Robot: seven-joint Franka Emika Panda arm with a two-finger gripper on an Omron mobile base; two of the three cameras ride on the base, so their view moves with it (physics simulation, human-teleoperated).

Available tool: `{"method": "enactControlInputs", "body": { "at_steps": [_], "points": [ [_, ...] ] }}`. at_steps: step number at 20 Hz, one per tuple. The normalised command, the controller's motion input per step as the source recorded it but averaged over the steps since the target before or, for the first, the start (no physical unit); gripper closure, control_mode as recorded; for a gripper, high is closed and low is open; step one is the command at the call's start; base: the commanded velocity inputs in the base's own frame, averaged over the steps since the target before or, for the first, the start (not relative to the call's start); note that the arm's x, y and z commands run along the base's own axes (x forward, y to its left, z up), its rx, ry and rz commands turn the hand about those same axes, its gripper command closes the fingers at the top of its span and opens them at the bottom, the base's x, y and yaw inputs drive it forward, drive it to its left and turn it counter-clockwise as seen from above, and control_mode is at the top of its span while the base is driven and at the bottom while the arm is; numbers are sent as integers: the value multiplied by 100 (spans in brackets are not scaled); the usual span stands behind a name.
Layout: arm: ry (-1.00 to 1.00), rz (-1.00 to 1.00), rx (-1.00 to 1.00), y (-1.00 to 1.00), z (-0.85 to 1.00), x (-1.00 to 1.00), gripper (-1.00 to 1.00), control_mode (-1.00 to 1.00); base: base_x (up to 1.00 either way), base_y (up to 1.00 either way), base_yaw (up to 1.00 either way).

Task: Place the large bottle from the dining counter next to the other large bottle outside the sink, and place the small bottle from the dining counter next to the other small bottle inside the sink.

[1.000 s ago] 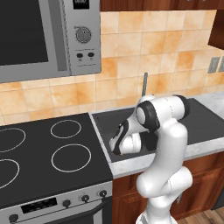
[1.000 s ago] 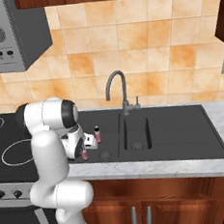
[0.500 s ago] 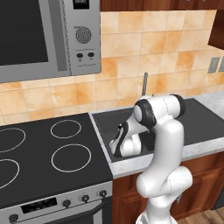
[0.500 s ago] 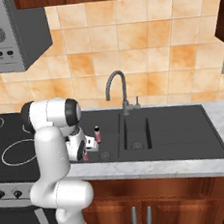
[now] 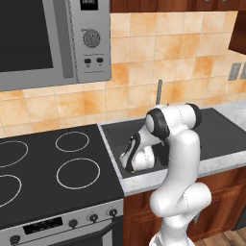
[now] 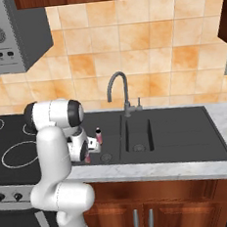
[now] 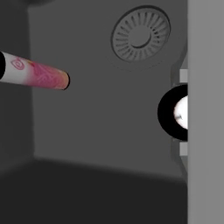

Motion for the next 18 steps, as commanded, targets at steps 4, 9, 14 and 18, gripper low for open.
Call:
{"method": "enactControlInputs", "body": {
  "at_steps": [4,9,14,18],
  "points": [
    [0,0,0,0,-3,0,100,-100,0,0,0],
    [0,0,0,0,0,0,100,-100,0,0,0],
    [0,0,0,0,0,0,100,-100,0,0,0],
    [0,0,0,0,0,0,-100,-100,0,0,0]
  ]
}}
